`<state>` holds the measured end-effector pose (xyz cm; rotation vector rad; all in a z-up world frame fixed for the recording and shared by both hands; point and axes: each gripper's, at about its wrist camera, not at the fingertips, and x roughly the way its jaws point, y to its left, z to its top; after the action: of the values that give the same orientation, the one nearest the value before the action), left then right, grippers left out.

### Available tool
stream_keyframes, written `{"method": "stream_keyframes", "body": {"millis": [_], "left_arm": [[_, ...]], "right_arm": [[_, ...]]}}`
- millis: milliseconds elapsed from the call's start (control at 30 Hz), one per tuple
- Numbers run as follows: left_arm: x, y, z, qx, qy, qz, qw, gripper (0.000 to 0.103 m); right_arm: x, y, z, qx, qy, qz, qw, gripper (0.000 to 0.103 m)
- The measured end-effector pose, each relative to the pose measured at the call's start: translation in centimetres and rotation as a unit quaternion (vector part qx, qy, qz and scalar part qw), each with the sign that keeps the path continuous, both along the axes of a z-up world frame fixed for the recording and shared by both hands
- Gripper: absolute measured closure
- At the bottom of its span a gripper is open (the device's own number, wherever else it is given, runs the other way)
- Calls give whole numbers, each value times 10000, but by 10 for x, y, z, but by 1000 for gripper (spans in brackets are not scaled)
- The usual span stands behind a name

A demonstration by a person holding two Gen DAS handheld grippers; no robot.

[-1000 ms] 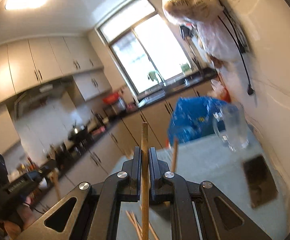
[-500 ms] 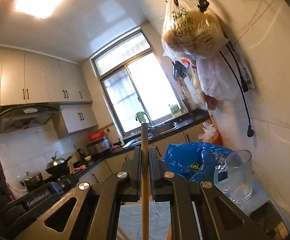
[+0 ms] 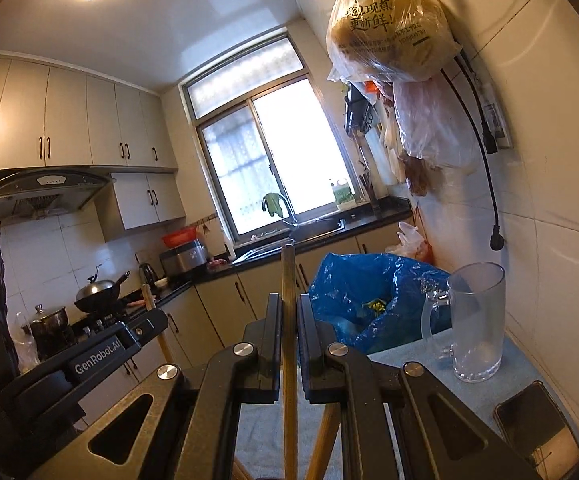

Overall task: Organize utensils
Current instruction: 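Lift both chopsticks and carry them above the holder, then open both tools to drop the chopsticks into the holder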

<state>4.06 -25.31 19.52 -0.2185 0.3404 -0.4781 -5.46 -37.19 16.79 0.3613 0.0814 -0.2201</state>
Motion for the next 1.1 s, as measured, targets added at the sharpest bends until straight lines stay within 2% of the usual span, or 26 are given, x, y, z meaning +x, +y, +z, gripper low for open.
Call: {"method": "stream_keyframes", "body": {"millis": [67, 133, 167, 367, 500, 633, 767, 933, 1000, 1100], "left_arm": [[-6, 2, 3, 22, -25, 27, 10000, 95], [-11, 4, 9, 97, -19, 77, 9999, 86], [-14, 7, 10, 108, -24, 115, 9999, 76], [-43, 37, 25, -24, 35, 264, 9996, 58], [-68, 70, 32, -108, 96, 371, 9992, 41], [-92, 106, 22, 150, 232, 590, 9979, 35], [-105, 137, -7, 522, 684, 822, 9929, 34], [-120, 179, -53, 498, 1335, 1109, 9836, 34], [-129, 195, -70, 532, 1490, 1256, 9794, 34], [-139, 207, -90, 631, 1626, 1293, 9761, 34]], "right_arm": [[-1, 0, 3, -43, 31, 21, 10000, 83], [-5, 3, 5, -108, 46, 1, 9999, 57], [-9, 5, 7, -150, 24, -38, 9999, 54], [-35, 13, 21, -258, 8, -78, 9996, 51], [-65, 21, 31, -425, 4, -150, 9990, 41], [-95, 32, 28, -575, 179, -172, 9980, 32], [-118, 45, 3, -525, 743, 26, 9958, 30], [-132, 62, -45, -142, 1560, 499, 9864, 30], [-131, 73, -66, 65, 1931, 1008, 9760, 30], [-126, 92, -90, 96, 2365, 1514, 9597, 30]]}}
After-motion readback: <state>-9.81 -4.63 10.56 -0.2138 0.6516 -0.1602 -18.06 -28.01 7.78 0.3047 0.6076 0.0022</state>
